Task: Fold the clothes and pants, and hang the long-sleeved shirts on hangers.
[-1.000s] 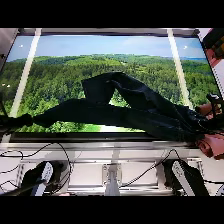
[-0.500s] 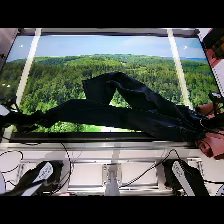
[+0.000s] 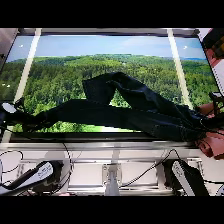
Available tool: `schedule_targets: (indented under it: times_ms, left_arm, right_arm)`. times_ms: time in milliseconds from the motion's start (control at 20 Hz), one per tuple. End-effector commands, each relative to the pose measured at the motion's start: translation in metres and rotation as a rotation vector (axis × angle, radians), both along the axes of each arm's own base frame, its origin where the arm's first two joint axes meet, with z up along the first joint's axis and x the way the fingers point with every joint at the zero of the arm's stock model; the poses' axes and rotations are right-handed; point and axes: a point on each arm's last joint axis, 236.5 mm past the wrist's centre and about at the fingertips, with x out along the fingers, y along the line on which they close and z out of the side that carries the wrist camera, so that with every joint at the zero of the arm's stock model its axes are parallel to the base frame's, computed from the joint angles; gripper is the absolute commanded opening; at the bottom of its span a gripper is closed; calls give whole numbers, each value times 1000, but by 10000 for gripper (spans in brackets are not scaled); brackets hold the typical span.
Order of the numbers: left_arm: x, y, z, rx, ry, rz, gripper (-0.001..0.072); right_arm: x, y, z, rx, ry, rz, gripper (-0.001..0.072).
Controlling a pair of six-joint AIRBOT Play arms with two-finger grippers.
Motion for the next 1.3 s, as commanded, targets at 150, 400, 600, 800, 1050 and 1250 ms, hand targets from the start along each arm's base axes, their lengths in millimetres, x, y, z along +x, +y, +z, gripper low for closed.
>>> schedule_targets:
  times_ms: [150,400,600,800,1050,1250]
  left_arm:
    - [17,12,-13,38,-45,13,199]
    - [22,7,-19,17,-51,-46,22]
    - [84,37,37,128,-241,-122,22]
    - [185,74,177,389,-632,-236,21]
    - [253,67,355,852,-1084,-476,22]
    - [253,55,374,837,-1155,-427,19]
  right_arm:
    - [1,1,0,3,-4,0,43]
    - [4,0,1,-2,-19,2,43]
    - [65,-14,20,-69,-284,24,43]
    - [158,-17,90,-78,-804,-19,42]
    - [214,-47,193,-100,-1270,-160,41]
    - [259,-63,182,-34,-1240,-199,42]
